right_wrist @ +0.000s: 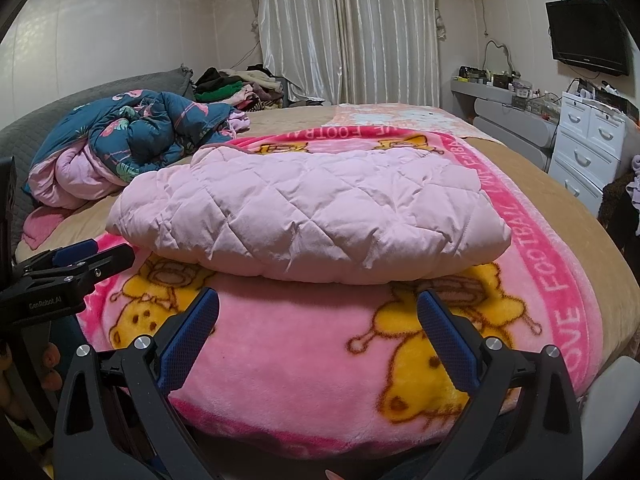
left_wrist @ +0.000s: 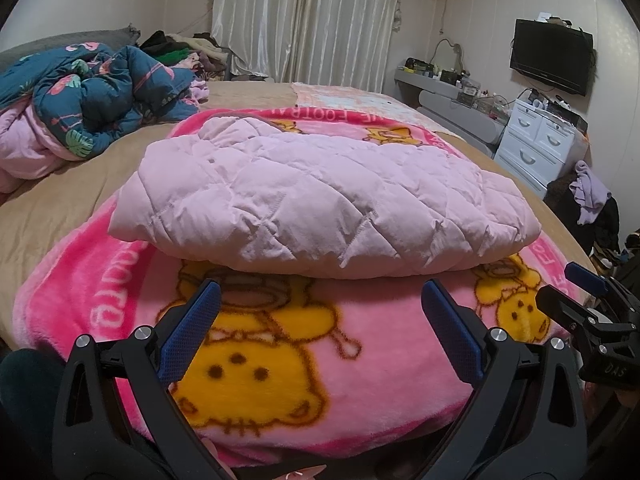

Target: Fold large clothes

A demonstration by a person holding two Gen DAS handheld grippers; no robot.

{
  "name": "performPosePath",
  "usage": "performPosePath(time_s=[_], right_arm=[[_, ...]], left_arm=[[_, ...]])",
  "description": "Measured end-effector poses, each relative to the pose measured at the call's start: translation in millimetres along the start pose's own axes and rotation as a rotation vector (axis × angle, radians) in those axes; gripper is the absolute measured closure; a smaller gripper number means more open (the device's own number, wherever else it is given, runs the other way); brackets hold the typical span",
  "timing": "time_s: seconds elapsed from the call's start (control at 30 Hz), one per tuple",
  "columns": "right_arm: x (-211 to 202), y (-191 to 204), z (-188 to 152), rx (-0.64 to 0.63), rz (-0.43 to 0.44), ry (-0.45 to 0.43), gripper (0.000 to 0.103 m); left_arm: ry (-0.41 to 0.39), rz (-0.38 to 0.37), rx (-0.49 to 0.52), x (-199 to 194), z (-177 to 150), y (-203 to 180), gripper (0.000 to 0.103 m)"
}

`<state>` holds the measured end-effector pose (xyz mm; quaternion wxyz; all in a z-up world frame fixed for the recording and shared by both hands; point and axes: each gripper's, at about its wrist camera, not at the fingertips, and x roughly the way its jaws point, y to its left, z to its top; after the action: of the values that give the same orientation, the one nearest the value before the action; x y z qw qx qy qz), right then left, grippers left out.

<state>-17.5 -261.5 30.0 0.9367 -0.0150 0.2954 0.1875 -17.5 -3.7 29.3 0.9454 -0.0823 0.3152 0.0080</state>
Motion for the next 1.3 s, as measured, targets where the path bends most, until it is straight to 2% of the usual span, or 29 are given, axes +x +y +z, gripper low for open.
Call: performPosePath(time_s=[0.47, 0.77, 1.07, 1.17, 1.3], right_arm=[[0, 1, 0, -0.002, -0.003, 0.001, 0.004], [1, 1, 0, -0.003, -0.003, 0.001, 0.004], [0, 0, 0, -0.004, -0.012, 0.004, 0.004], [-2, -7, -1, -0.001, -0.031, 0.004, 0.004], [-4, -25, -7, 0.040, -0.079, 0.000, 0.004]], left_arm=[[0.000, 0.001, 0.002, 0, 0, 2, 0.009], [0.010, 0.030, 0.011, 2, -1, 1, 0.009], [0.035, 0.008, -0.013, 6, -4, 6, 0.009], [0.036, 0.057, -0.011, 5, -5, 9, 0.009], [0.050, 0.072, -0.024, 8, -7, 18, 0.009]])
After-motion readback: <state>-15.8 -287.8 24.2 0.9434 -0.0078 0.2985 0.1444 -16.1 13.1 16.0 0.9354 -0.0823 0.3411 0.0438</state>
